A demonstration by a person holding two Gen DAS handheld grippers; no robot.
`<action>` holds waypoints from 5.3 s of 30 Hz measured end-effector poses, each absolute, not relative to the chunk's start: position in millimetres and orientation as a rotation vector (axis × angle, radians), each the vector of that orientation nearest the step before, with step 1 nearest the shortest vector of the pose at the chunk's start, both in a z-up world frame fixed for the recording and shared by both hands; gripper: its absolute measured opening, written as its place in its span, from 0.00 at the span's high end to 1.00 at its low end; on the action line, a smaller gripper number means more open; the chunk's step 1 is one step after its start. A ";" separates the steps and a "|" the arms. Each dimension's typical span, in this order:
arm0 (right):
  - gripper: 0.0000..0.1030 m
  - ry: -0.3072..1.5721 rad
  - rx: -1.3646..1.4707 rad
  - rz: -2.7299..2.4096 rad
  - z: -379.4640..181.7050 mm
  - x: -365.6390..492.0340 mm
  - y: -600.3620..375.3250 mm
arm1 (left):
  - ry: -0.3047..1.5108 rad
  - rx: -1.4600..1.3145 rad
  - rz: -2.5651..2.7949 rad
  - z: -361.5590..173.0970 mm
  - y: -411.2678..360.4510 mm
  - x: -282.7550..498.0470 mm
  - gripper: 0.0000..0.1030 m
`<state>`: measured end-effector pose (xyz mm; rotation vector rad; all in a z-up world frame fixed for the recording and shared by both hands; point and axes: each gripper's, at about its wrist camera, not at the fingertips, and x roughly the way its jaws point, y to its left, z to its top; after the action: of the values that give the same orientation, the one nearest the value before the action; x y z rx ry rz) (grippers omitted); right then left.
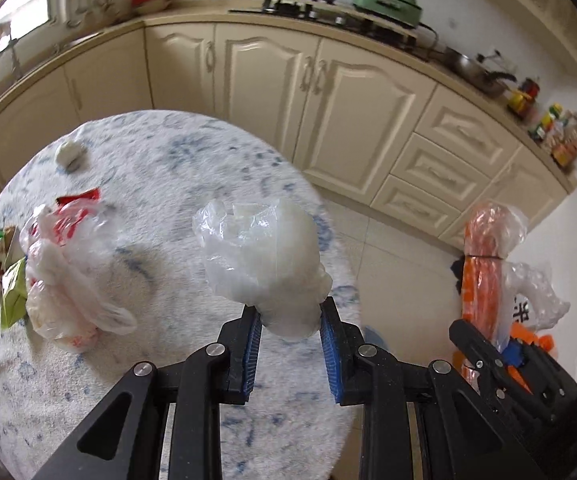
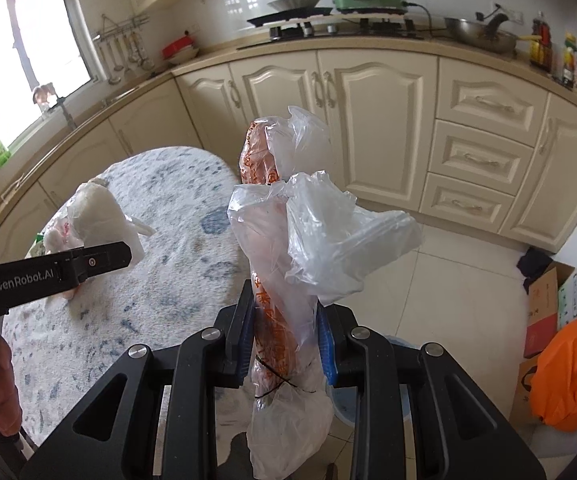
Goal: Collect trash
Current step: 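Carry both bags over the blue bucket and open both tools to drop them, then swing both open tools back over the table, then grasp the red-printed plastic bag with the right tool and lift, then grasp the green snack packet with the left tool while the right tool holds the red-printed bag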
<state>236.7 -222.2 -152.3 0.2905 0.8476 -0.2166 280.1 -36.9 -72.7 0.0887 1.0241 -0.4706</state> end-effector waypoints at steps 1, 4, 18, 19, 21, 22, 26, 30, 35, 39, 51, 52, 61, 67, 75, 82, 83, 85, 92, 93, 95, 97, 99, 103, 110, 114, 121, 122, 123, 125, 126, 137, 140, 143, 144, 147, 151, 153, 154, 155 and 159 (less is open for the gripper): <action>0.73 0.845 0.293 -0.229 -151.2 232.7 -225.3 | 1.019 0.106 -0.478 -72.3 -44.0 276.4 0.77; 0.73 0.836 0.307 -0.279 -149.5 216.5 -239.7 | 1.013 0.151 -0.523 -73.5 -70.3 264.6 0.77; 0.73 0.845 0.404 -0.534 -163.1 150.8 -321.3 | 1.101 0.378 -0.705 -131.4 -217.7 240.0 0.72; 0.73 0.853 0.411 -0.550 -166.5 148.0 -327.2 | 1.107 0.400 -0.715 -137.6 -228.7 240.2 0.71; 0.73 0.869 0.427 -0.566 -172.5 145.8 -337.2 | 1.121 0.448 -0.730 -148.3 -248.6 242.7 0.64; 0.73 0.876 0.432 -0.569 -175.3 144.7 -341.6 | 1.145 0.468 -0.725 -155.6 -257.6 246.6 0.61; 0.73 0.896 0.444 -0.583 -185.9 145.8 -353.4 | 1.196 0.481 -0.717 -169.2 -277.8 264.8 0.50; 0.73 0.919 0.455 -0.568 -196.6 153.0 -357.1 | 1.206 0.502 -0.695 -175.6 -284.6 275.4 0.49; 0.68 0.928 0.458 -0.516 -204.1 168.4 -349.8 | 1.202 0.487 -0.670 -171.0 -275.3 277.0 0.49; 0.33 0.886 0.457 -0.507 -197.1 175.4 -341.5 | 1.187 0.465 -0.655 -165.2 -261.4 275.7 0.43; 0.31 0.885 0.410 -0.511 -183.3 179.1 -323.5 | 1.183 0.412 -0.644 -157.2 -227.6 263.2 0.43; 0.31 0.884 0.406 -0.511 -182.2 178.6 -322.2 | 1.185 0.410 -0.646 -156.4 -224.4 262.7 0.43; 0.31 0.865 0.369 -0.492 -168.7 180.6 -302.5 | 1.181 0.364 -0.637 -139.8 -181.9 258.7 0.43; 0.30 0.857 0.336 -0.464 -160.6 185.8 -284.0 | 1.148 0.336 -0.600 -123.2 -151.7 253.9 0.40; 0.27 0.834 0.312 -0.391 -149.6 206.6 -257.7 | 1.104 0.282 -0.518 -95.8 -88.5 245.5 0.37; 0.26 0.853 0.259 -0.235 -149.8 248.8 -205.0 | 1.073 0.203 -0.377 -73.2 -14.4 252.3 0.36; 0.26 0.858 0.253 -0.209 -150.2 255.2 -195.4 | 1.071 0.192 -0.356 -71.0 -3.9 254.0 0.36; 0.26 0.863 0.242 -0.159 -151.3 265.6 -177.9 | 1.067 0.171 -0.314 -66.6 15.3 254.4 0.36; 0.26 0.891 0.178 0.000 -153.3 303.2 -114.3 | 1.054 0.080 -0.182 -49.4 90.3 252.2 0.34; 0.26 0.892 0.170 0.021 -152.9 307.9 -105.8 | 1.052 0.067 -0.167 -47.5 100.5 251.9 0.33; 0.26 0.897 0.158 0.054 -152.3 315.2 -90.5 | 1.049 0.042 -0.134 -45.0 119.8 250.9 0.31; 0.24 0.903 0.147 0.087 -152.1 321.8 -76.1 | 1.050 0.014 -0.099 -44.2 140.7 249.9 0.31; 0.20 0.907 0.140 0.110 -152.6 327.9 -64.9 | 1.057 -0.009 -0.077 -46.1 155.8 251.1 0.30; 0.13 0.903 0.088 0.145 -153.1 338.5 -37.4 | 1.072 -0.055 -0.040 -52.3 186.1 253.6 0.29; 0.05 0.962 0.021 0.202 -166.3 369.4 6.3 | 1.110 -0.115 0.005 -71.7 225.6 269.9 0.28; 0.04 1.006 -0.025 0.215 -179.7 390.5 28.6 | 1.127 -0.138 0.019 -81.3 241.2 279.0 0.28; 0.04 1.037 -0.051 0.242 -195.8 415.5 48.6 | 1.156 -0.168 0.036 -96.6 255.1 292.2 0.26; 0.04 1.045 -0.042 0.247 -197.6 417.1 47.8 | 1.158 -0.171 0.041 -98.5 255.2 292.7 0.25; 0.09 1.051 -0.030 0.252 -199.4 418.3 45.8 | 1.162 -0.177 0.045 -100.6 256.5 294.6 0.25; 0.30 1.060 -0.005 0.264 -201.6 419.0 40.8 | 1.169 -0.189 0.049 -104.8 257.6 297.1 0.25; 0.38 1.067 0.020 0.285 -202.3 419.1 37.3 | 1.173 -0.192 0.050 -106.6 257.7 298.8 0.25; 0.48 0.981 0.037 0.267 -183.9 385.0 -13.7 | 1.173 -0.184 -0.006 -106.7 230.7 307.2 0.25; 0.48 0.959 0.021 0.203 -178.7 380.0 -29.4 | 1.165 -0.183 -0.028 -103.9 220.5 311.5 0.24; 0.48 0.957 0.035 0.166 -178.0 381.3 -44.7 | 1.153 -0.185 -0.034 -101.8 213.2 320.6 0.20; 0.48 0.959 0.040 0.157 -178.7 382.3 -48.8 | 1.150 -0.185 -0.035 -101.4 211.4 325.7 0.19; 0.48 0.970 0.047 0.141 -182.6 386.0 -56.6 | 1.148 -0.188 -0.017 -102.5 208.8 341.0 0.19; 0.48 0.981 0.049 0.138 -187.5 393.9 -63.0 | 1.144 -0.249 0.016 -107.4 211.4 363.4 0.17; 0.48 0.987 0.048 0.141 -188.9 398.6 -65.7 | 1.146 -0.259 0.044 -113.4 211.8 373.5 0.16; 0.48 0.991 0.052 0.143 -189.4 400.9 -68.1 | 1.154 -0.253 0.054 -117.9 211.1 378.8 0.16; 0.48 0.992 0.055 0.142 -189.6 402.2 -69.6 | 1.165 -0.247 0.053 -122.4 209.9 382.7 0.16; 0.48 0.981 0.076 0.127 -188.9 407.0 -74.8 | 1.139 -0.180 0.048 -134.1 198.4 389.0 0.12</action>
<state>407.0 -74.8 -188.9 0.0764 0.9807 0.1267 389.0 198.4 -134.1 -0.1800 1.1389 0.0481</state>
